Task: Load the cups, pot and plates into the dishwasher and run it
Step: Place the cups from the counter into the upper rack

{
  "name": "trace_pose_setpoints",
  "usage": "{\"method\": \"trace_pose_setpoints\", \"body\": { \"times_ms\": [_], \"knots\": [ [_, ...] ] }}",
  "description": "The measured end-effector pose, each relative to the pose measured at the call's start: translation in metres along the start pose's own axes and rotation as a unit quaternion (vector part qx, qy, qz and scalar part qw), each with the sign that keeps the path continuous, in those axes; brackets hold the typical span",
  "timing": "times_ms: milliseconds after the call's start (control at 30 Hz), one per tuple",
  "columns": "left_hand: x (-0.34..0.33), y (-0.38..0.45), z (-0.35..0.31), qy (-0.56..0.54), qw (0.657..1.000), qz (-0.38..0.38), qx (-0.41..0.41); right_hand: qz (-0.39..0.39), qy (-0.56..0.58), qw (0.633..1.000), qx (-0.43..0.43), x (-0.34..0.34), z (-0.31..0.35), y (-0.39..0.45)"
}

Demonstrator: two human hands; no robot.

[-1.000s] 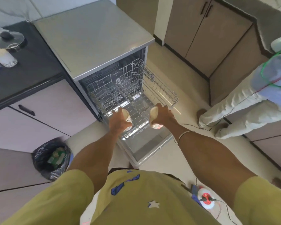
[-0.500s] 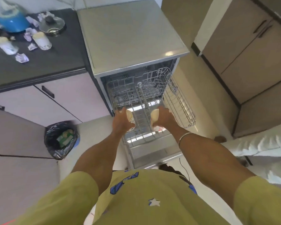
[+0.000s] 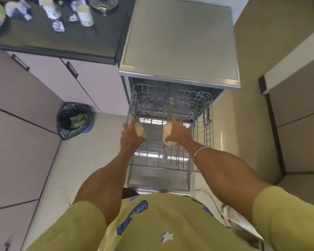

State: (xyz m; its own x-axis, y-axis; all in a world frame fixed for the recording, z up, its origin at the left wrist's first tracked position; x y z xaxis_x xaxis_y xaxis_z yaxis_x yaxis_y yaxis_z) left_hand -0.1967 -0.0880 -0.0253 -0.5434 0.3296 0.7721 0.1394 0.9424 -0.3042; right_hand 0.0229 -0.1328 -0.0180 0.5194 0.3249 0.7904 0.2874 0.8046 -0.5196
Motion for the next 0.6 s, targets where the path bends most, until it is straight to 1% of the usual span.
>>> {"method": "trace_pose_setpoints", "body": {
  "times_ms": [100,267,500,600],
  "knots": [
    [-0.004,0.0,-0.003,-0.002,1.0,-0.006,0.005,0.02,-0.004,1.0,0.015,0.001,0.003,0.014],
    [-0.008,0.026,-0.009,0.018,1.0,0.011,0.0,0.01,0.021,0.999,0.027,0.007,0.017,0.042],
    [-0.017,0.099,-0.012,0.03,0.999,0.009,-0.025,-0.012,0.078,0.997,-0.022,0.02,0.025,0.107],
    [-0.03,0.13,-0.012,0.044,0.998,0.007,-0.046,-0.048,0.122,0.991,-0.026,0.019,0.029,0.146]
  ]
}}
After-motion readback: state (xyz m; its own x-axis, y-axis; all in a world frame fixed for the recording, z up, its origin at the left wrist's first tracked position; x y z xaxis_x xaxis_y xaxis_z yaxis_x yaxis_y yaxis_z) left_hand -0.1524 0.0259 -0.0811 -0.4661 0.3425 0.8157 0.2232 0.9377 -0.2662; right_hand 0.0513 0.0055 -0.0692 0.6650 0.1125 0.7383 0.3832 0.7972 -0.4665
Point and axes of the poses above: each hand's wrist, its own y-axis towards the middle knuckle, its own x-axis out of the back of the hand, z = x × y, the point moved 9 cm from there along y, towards the middle knuckle, and after that the axes turned 1 degree about y, right-handed, at the moved point
